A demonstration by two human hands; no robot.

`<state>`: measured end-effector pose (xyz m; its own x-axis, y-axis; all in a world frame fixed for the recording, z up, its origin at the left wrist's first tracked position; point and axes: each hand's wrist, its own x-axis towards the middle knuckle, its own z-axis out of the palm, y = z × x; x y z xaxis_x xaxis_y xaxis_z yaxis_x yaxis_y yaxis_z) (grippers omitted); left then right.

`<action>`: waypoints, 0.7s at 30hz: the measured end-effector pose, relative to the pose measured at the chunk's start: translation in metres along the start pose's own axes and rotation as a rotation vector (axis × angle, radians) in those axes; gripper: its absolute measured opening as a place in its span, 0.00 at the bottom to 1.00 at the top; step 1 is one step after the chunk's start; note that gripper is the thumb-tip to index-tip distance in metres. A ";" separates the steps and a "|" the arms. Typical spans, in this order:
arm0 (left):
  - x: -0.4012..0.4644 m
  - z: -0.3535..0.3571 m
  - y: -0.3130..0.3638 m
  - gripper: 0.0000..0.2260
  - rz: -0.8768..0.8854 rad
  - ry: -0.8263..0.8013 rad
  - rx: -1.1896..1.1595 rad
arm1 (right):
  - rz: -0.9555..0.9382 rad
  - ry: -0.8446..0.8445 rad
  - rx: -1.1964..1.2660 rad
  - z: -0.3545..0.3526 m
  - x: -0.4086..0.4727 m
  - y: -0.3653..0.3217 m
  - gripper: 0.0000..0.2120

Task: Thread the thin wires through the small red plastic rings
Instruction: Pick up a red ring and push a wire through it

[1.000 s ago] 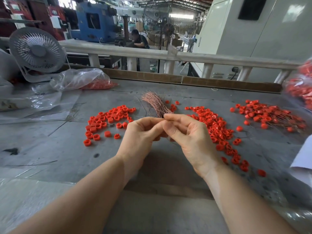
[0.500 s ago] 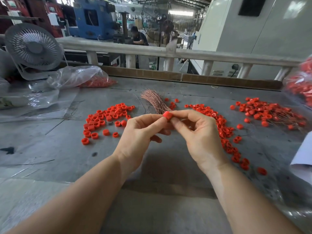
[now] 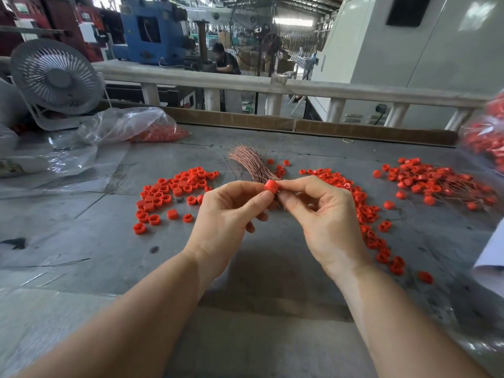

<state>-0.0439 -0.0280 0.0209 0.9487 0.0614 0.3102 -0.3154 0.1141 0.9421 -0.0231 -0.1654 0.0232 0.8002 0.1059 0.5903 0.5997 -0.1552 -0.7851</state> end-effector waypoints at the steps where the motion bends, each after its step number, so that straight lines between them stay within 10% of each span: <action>1: 0.000 0.000 0.000 0.07 0.007 0.015 -0.009 | -0.006 0.002 -0.014 0.000 0.000 0.000 0.08; 21: 0.003 0.000 0.000 0.11 0.101 -0.001 0.031 | -0.046 0.064 -0.163 0.001 -0.002 -0.003 0.05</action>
<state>-0.0411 -0.0283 0.0214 0.9120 0.0700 0.4041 -0.4088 0.0763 0.9094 -0.0264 -0.1640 0.0247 0.7665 0.0548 0.6399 0.6224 -0.3096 -0.7189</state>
